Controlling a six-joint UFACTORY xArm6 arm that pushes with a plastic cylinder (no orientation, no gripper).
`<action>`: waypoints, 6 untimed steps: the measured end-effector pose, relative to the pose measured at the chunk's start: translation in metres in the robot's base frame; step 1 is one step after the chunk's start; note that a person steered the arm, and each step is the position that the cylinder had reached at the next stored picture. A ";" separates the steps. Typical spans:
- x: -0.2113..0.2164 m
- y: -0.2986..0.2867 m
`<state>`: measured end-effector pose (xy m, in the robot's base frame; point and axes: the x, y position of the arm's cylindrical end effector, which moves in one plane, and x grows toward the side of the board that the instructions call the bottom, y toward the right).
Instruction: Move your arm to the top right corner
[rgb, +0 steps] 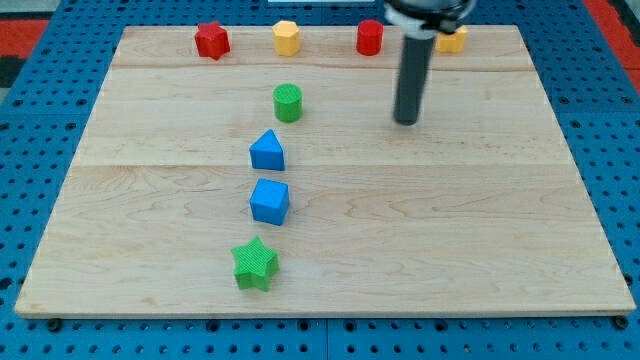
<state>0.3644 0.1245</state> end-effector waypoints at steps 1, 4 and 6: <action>-0.047 0.048; -0.106 0.145; -0.114 0.159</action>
